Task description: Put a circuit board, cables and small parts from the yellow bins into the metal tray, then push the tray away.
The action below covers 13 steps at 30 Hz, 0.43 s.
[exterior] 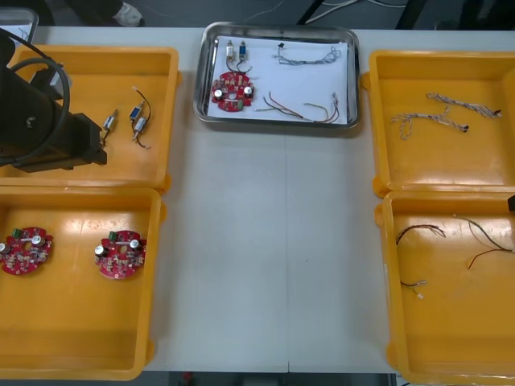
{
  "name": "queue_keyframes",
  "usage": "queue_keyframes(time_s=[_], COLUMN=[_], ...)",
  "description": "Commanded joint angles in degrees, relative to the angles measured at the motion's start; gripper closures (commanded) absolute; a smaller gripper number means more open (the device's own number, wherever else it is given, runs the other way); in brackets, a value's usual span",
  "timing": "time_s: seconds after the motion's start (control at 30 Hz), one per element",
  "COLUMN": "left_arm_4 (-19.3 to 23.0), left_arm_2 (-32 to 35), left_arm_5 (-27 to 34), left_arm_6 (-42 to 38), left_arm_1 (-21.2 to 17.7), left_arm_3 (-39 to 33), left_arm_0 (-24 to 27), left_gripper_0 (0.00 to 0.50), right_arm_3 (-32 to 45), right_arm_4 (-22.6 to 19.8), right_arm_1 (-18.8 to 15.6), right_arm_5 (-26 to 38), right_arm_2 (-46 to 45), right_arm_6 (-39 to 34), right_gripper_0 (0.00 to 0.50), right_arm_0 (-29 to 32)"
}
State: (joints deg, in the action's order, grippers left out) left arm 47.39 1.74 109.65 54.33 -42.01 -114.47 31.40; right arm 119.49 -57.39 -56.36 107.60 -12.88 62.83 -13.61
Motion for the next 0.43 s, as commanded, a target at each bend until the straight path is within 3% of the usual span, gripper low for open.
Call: queue_keyframes(time_s=[0.03,0.43], left_arm_4=[0.4,0.4], left_arm_2=[-0.7,-0.7], left_arm_5=[0.3,0.3], left_arm_6=[-3.0,-3.0], left_arm_1=[-2.3,-2.3], left_arm_3=[-1.5,-1.5], left_arm_0=[-0.2,-0.2], left_gripper_0=[0.000,0.000], right_arm_3=[1.5,1.5], right_arm_4=[0.4,0.4], right_arm_1=[0.6,0.6], right_arm_5=[-0.5,-0.5], right_arm_2=[0.5,0.5], right_arm_6=[1.2,1.2], right_gripper_0=[0.000,0.000], right_arm_0=[-1.0,-1.0])
